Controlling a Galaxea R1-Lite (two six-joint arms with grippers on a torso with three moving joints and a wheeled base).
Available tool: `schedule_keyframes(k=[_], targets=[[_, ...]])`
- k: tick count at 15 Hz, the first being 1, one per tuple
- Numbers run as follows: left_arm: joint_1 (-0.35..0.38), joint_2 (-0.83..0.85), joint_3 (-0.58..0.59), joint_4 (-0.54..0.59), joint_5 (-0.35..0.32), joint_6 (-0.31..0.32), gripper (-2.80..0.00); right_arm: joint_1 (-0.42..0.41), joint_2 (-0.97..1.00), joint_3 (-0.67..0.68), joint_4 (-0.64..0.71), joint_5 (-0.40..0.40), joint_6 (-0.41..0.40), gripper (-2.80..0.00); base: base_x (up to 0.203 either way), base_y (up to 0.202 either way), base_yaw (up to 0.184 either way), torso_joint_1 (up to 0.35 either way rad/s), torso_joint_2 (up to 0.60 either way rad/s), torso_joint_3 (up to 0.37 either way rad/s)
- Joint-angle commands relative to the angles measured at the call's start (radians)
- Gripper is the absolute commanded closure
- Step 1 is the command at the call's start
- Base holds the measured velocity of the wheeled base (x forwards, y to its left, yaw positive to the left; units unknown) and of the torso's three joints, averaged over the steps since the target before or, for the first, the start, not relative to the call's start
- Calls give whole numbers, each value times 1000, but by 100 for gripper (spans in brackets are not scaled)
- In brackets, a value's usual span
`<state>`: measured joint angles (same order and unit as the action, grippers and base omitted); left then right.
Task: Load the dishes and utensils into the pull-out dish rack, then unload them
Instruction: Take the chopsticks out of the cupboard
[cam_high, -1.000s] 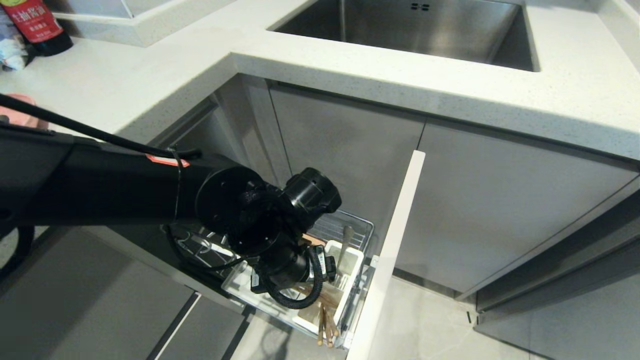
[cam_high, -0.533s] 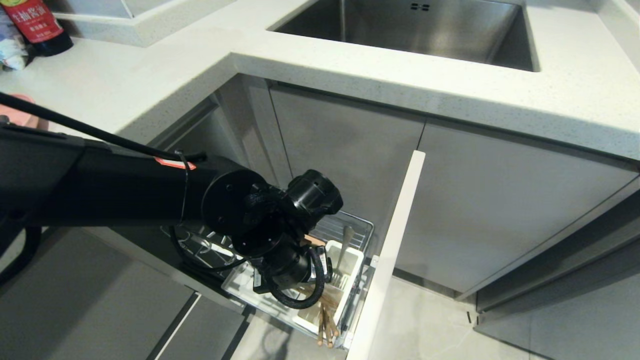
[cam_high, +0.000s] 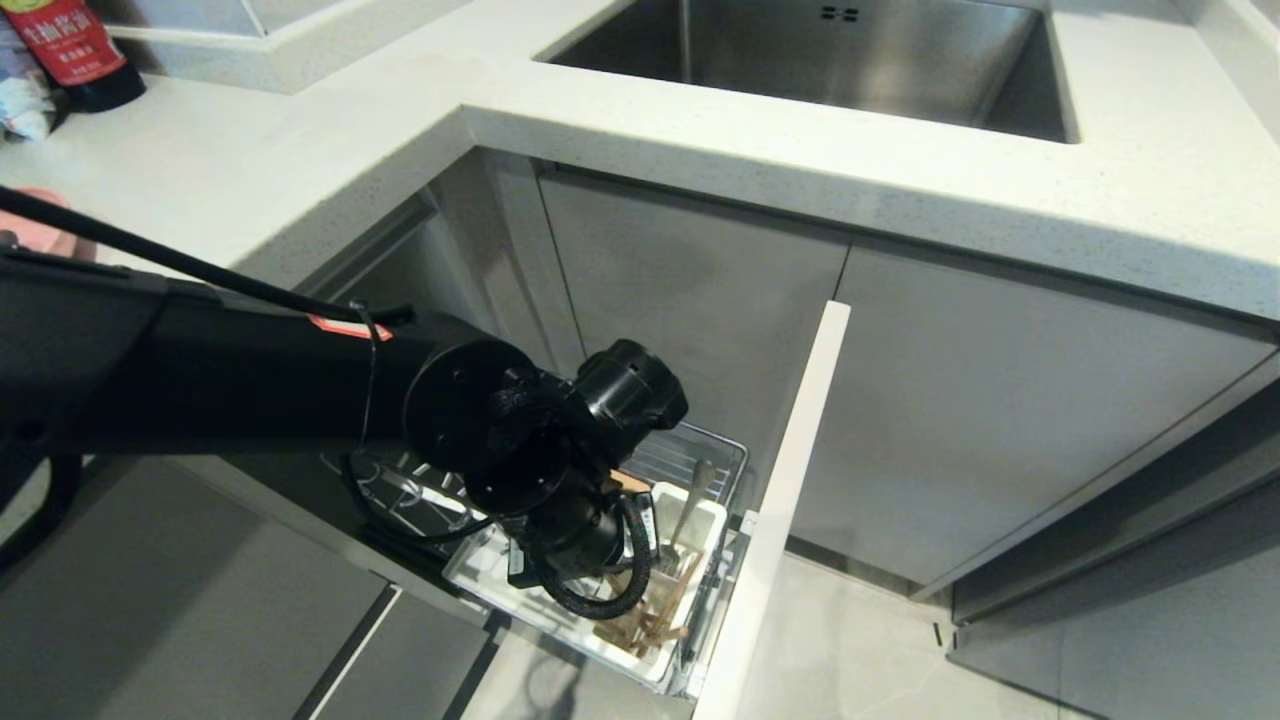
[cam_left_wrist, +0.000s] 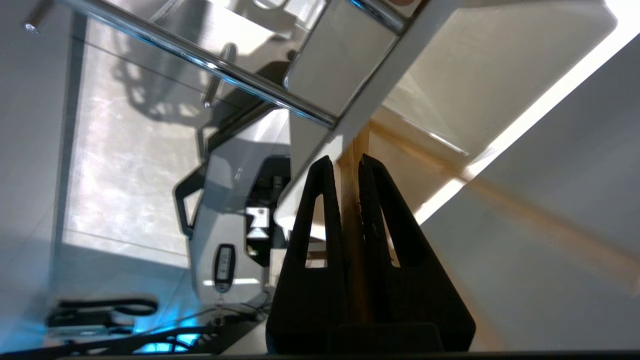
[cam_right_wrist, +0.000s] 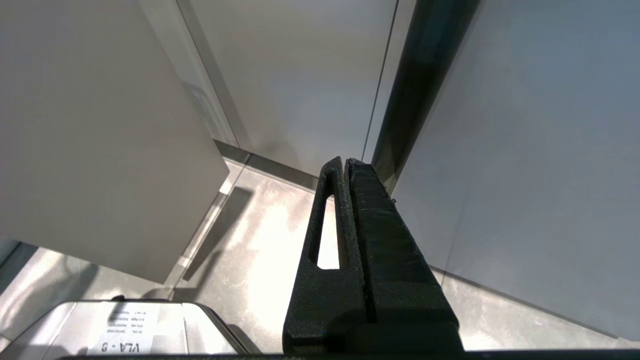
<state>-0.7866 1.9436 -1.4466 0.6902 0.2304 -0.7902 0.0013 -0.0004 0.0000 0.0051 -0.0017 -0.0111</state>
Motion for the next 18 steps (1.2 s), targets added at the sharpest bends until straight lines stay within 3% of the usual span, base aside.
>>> schedule_keyframes(k=[1, 7, 16, 18], targets=[[0, 1, 0, 5, 3, -4, 0, 0, 0, 0, -1, 0, -1, 0, 0, 0, 0, 0, 0, 0], [-8, -23, -1, 11, 5, -5, 0, 0, 0, 0, 1, 0, -1, 0, 0, 0, 0, 0, 0, 0], [-59, -239, -8, 63, 52, 4, 0, 0, 0, 0, 0, 0, -1, 0, 0, 0, 0, 0, 0, 0], [-71, -275, -34, 119, 55, 6, 0, 0, 0, 0, -1, 0, 0, 0, 0, 0, 0, 0, 0, 0]])
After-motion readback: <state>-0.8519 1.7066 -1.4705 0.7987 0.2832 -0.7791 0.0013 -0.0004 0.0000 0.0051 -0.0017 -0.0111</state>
